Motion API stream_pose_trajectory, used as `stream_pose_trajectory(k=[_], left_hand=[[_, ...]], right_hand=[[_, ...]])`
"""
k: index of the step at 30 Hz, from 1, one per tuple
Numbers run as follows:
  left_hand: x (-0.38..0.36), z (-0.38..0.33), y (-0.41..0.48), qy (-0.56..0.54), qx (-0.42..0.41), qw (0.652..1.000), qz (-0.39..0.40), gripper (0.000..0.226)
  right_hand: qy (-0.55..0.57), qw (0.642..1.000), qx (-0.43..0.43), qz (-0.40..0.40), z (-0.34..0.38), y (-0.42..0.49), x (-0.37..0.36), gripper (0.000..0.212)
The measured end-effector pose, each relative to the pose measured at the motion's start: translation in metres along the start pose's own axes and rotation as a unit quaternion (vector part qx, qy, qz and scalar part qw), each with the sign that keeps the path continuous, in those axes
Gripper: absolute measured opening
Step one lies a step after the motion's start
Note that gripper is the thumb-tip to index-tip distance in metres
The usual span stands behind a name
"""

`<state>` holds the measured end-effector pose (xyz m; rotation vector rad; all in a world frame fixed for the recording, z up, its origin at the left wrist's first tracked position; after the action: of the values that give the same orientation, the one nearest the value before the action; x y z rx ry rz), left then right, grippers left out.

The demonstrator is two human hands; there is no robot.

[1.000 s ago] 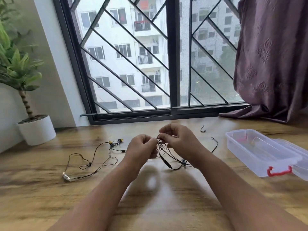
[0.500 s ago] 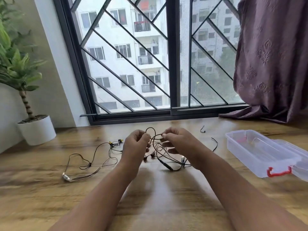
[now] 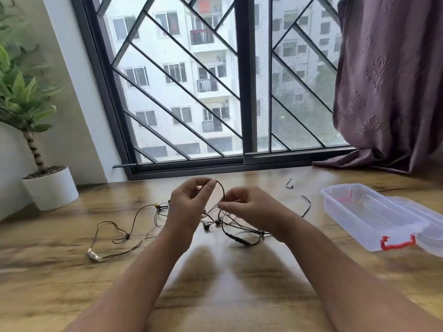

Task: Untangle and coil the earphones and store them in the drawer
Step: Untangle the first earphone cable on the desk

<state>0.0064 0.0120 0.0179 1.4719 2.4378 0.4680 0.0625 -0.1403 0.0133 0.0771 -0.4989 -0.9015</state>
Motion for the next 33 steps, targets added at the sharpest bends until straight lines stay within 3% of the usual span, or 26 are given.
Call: stream_pose_trajectory(k=[4, 6, 11, 16, 19, 22, 24, 26, 30, 33], left_hand=[[0.014, 0.004, 0.008, 0.029, -0.005, 0.998, -0.05, 0.006], [0.019, 0.009, 0.012, 0.032, 0.007, 0.997, -0.065, 0.006], [0.024, 0.022, 0.012, 0.137, 0.012, 0.984, -0.114, 0.023], [0.03, 0.024, 0.013, 0.212, 0.053, 0.965, -0.143, 0.029], [0.026, 0.016, 0.009, 0.282, 0.027, 0.952, -0.116, 0.016], [0.014, 0.002, 0.003, 0.388, -0.087, 0.912, -0.098, 0.029], [0.006, -0.011, -0.005, 0.373, -0.181, 0.905, -0.096, 0.024], [-0.002, -0.018, -0.01, 0.297, -0.227, 0.927, -0.042, 0.009], [-0.018, -0.006, -0.013, 0.217, -0.164, 0.958, 0.088, 0.009], [-0.024, 0.005, -0.014, 0.186, -0.091, 0.968, 0.141, 0.03]], right_hand=[[0.061, 0.995, -0.024, -0.069, 0.007, 0.001, 0.017, 0.02], [0.08, 0.994, -0.026, -0.064, 0.006, -0.001, 0.025, 0.021], [0.025, 0.997, -0.028, -0.073, 0.0, -0.003, 0.041, 0.019], [0.145, 0.986, -0.033, -0.074, -0.006, -0.005, 0.059, 0.009], [0.26, 0.963, -0.047, -0.05, -0.008, -0.004, 0.055, 0.012], [0.341, 0.938, -0.055, -0.034, -0.007, -0.002, 0.047, 0.024], [0.367, 0.927, -0.069, -0.025, -0.007, -0.002, 0.043, 0.033], [0.375, 0.924, -0.075, -0.013, -0.006, -0.002, 0.039, 0.041], [0.357, 0.931, -0.067, 0.024, -0.003, -0.004, 0.033, 0.045], [0.342, 0.938, -0.06, 0.015, -0.004, -0.004, 0.033, 0.042]])
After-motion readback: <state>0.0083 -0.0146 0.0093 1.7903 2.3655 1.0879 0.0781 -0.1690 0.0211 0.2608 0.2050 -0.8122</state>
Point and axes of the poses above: each hand's wrist, its own y-axis towards the middle knuckle, its own x-axis out of the back of the hand, z = x × y, the point moved 4 cm from there along y, towards the middle knuckle, and after that the axes turned 1 degree about x, right-handed, at the moved point
